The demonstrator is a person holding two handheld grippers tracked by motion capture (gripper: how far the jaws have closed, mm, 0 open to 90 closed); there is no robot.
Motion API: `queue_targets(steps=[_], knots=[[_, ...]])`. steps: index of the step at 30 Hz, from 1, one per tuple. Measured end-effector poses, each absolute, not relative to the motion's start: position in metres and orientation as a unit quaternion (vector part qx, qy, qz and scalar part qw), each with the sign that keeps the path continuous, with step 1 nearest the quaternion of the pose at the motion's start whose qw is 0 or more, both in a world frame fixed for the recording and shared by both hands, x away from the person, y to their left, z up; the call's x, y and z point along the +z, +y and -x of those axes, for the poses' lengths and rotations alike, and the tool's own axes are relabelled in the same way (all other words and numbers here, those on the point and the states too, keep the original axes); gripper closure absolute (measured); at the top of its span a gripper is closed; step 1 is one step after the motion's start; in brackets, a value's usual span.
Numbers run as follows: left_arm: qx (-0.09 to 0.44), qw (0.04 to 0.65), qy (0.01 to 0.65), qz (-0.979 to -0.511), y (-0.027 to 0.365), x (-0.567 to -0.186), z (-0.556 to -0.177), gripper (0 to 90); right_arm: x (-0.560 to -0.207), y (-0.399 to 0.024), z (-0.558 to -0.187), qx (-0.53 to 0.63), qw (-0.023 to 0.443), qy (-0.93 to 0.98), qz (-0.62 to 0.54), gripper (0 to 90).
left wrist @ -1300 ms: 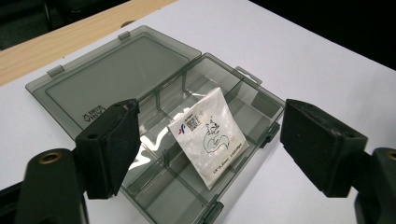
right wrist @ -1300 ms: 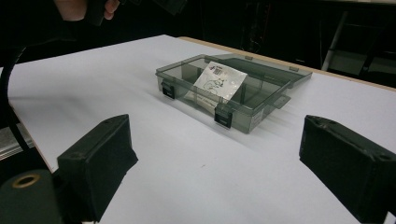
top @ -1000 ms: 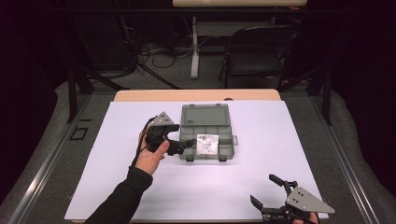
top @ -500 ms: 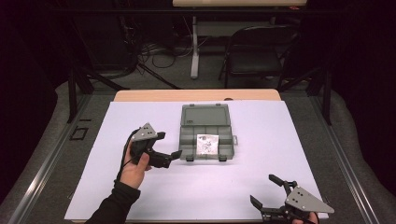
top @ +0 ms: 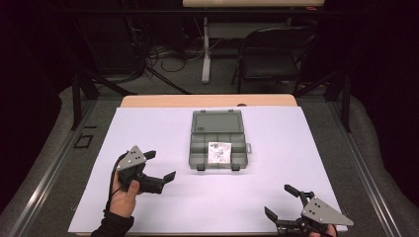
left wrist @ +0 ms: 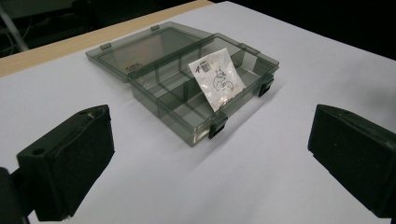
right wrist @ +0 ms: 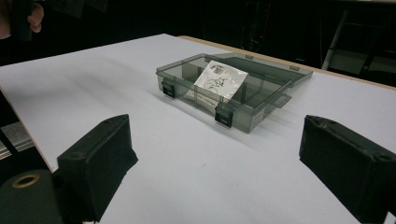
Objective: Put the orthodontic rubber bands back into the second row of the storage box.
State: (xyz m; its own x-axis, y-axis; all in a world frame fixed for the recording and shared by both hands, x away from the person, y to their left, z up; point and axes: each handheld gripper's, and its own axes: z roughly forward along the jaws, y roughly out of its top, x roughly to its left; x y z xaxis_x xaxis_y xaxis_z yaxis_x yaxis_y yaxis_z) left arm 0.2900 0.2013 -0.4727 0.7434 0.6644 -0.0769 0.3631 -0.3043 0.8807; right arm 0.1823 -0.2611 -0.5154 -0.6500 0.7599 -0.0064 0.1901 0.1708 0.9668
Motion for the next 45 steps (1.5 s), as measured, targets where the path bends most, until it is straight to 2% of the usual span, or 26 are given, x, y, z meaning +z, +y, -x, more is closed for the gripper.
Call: queue_targets(steps=[13, 28, 45], knots=[[0.175, 0.519, 0.329, -0.769, 0.232, -0.484, -0.263, 0.5, -0.515, -0.261, -0.182, 0.553, 0.26, 0.721, -0.327, 9.1], [0.188, 0.526, 0.345, -0.754, 0.25, -0.493, -0.259, 0.5, -0.515, -0.261, -0.182, 0.555, 0.261, 0.719, -0.326, 9.2], [0.182, 0.526, 0.353, -0.752, 0.252, -0.5, -0.264, 0.6, -0.515, -0.26, -0.182, 0.549, 0.259, 0.724, -0.327, 9.1]])
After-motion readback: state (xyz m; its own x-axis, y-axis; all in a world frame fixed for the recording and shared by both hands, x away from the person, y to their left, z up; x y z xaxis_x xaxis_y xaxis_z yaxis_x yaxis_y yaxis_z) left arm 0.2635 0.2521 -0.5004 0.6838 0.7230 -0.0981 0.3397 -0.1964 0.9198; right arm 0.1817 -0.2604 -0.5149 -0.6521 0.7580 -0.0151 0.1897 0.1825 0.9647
